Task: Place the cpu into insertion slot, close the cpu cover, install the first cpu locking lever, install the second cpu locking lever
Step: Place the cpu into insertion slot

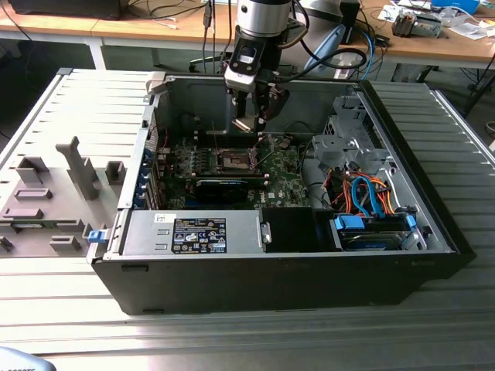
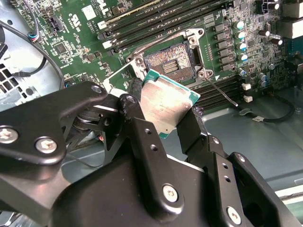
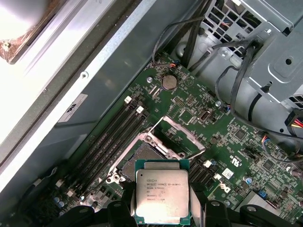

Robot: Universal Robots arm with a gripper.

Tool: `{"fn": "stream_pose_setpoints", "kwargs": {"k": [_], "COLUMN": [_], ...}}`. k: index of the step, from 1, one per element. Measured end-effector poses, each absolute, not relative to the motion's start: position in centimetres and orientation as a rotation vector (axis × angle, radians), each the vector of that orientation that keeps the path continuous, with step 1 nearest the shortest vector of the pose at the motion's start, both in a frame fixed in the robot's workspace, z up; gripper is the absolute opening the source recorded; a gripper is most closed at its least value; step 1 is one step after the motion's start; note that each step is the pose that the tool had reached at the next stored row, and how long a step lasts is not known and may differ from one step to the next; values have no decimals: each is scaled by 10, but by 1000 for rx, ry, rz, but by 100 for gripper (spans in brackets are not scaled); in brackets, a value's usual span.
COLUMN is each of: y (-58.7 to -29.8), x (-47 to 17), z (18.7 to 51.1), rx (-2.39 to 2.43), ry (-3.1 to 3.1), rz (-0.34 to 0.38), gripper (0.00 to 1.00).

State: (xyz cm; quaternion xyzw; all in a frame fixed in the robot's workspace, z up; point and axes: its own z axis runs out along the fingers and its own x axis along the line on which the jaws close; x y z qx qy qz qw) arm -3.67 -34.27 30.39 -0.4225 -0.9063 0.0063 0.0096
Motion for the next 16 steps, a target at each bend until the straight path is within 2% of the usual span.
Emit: {"fn": "stream_pose_setpoints", "kwargs": {"k": [16], "y": [-343], "x": [-37], "z": [304], "rx": [-1333], "ry": [-2824], "rz": [22], "gripper": [55]}}
